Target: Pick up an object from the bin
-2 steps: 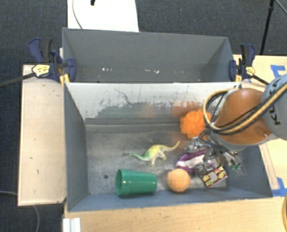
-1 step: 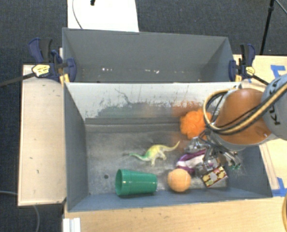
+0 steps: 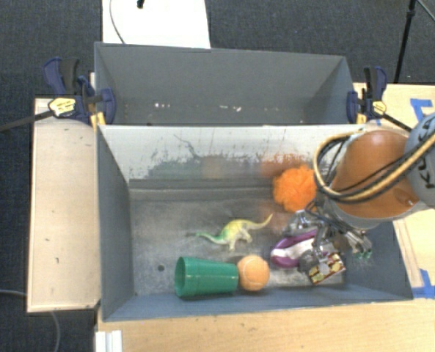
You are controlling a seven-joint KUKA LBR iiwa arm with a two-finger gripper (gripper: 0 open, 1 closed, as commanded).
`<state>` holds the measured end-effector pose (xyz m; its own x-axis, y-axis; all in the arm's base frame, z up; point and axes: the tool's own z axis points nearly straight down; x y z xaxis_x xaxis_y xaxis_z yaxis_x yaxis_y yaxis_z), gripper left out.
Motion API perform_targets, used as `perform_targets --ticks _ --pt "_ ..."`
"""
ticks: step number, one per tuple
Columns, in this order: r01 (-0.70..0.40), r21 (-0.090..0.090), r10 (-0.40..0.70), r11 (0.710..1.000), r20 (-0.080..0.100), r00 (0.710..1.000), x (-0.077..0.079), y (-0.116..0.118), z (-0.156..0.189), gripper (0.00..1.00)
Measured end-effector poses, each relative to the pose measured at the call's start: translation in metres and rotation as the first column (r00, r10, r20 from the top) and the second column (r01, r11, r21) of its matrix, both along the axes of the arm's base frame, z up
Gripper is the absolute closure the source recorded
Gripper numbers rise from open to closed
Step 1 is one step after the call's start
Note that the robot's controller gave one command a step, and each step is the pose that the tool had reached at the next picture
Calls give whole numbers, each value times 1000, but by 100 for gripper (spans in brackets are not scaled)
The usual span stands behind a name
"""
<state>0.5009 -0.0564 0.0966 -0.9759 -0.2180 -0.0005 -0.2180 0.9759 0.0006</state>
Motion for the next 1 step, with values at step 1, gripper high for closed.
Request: perform_targets --ticks 1 --pt "-7 0 7 1000 5 1000 -3 -6 19 100"
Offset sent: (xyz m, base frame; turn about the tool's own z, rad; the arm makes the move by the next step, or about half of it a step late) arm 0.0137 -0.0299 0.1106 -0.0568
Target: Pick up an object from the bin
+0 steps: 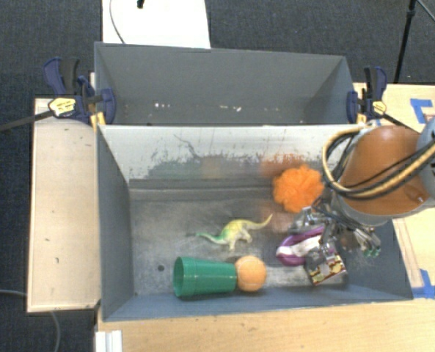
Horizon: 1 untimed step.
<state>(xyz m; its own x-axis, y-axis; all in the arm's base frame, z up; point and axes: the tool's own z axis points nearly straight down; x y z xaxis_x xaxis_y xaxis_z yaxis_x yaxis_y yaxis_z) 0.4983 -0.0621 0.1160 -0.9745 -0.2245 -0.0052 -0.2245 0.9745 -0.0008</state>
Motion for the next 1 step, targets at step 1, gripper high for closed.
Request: perform_targets --ticks 1 --pt "-47 0 47 999 -5 999 17 -24 91 100"
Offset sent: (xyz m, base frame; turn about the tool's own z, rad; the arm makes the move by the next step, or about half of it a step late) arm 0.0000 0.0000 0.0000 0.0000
